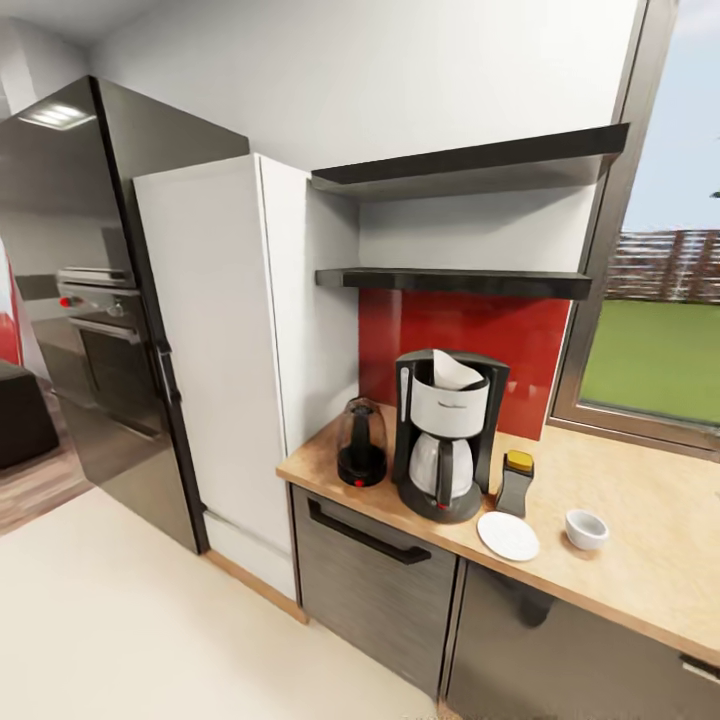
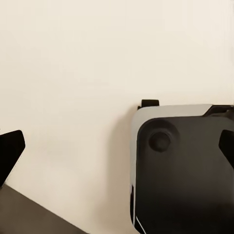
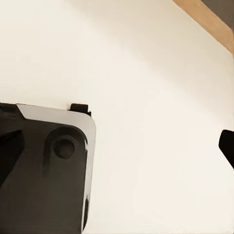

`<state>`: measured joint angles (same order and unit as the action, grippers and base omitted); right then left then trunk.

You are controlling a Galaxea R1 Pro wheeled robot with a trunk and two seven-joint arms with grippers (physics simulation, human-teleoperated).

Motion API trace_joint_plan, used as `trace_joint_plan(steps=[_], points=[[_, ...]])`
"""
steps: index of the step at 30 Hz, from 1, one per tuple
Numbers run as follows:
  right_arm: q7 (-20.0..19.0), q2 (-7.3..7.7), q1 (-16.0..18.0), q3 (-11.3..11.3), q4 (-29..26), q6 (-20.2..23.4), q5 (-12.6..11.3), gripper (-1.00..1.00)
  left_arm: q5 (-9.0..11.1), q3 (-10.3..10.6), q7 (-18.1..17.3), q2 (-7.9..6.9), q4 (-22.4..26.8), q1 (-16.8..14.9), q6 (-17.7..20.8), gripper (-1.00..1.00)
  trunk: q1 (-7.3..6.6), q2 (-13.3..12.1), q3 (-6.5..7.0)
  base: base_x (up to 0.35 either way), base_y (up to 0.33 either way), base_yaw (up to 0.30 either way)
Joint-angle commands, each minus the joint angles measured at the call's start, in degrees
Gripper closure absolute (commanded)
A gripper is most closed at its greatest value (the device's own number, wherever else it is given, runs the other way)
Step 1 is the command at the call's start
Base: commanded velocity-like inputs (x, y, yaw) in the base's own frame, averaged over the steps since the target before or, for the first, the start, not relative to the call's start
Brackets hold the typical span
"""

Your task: Set up a coffee station on the kitchen countertop: keep the coffee maker on the countertop, move the bottle of coffee from the kitchen shelf to the counter next to the coffee maker, place a paper coffee filter on top of the coffee maker, put the saucer next to the coffee maker with the coffee cup on the saucer, and place the electric kettle next to the coffee maker.

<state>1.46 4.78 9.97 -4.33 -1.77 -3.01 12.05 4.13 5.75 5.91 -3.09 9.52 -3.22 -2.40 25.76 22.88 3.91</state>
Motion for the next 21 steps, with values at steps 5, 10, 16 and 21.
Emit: trace_joint_plan(steps=[5,10,16,21], points=[[0.12,-0.73,-0.05,-0.55,0.03,-0.32,0.52,-1.00,0.43,0.49,0.55,0.02,-0.03,-0.03,-0.23,-1.00,0.02,0.04,-0.02,0.000,0.000,-0.277],[0.12,-0.89,-0.04,-0.55,0.02,-0.33,0.51,-1.00,0.38,0.53,0.61,0.06,0.05,-0.04,-0.24,-1.00,0.02,0.04,-0.02,0.000,0.000,-0.278],[0.12,-0.98,-0.06,-0.62,-0.07,-0.33,0.38,-1.00,0.35,0.57,0.62,0.13,0.15,-0.04,-0.24,-1.00,0.02,0.04,-0.02,0.000,0.000,-0.280],[0.12,-1.00,-0.09,-8.01,-0.07,-0.33,0.45,-1.00,0.41,0.26,0.63,0.25,0.18,-0.04,-0.17,-1.00,0.02,0.04,-0.05,0.000,0.000,-0.282]])
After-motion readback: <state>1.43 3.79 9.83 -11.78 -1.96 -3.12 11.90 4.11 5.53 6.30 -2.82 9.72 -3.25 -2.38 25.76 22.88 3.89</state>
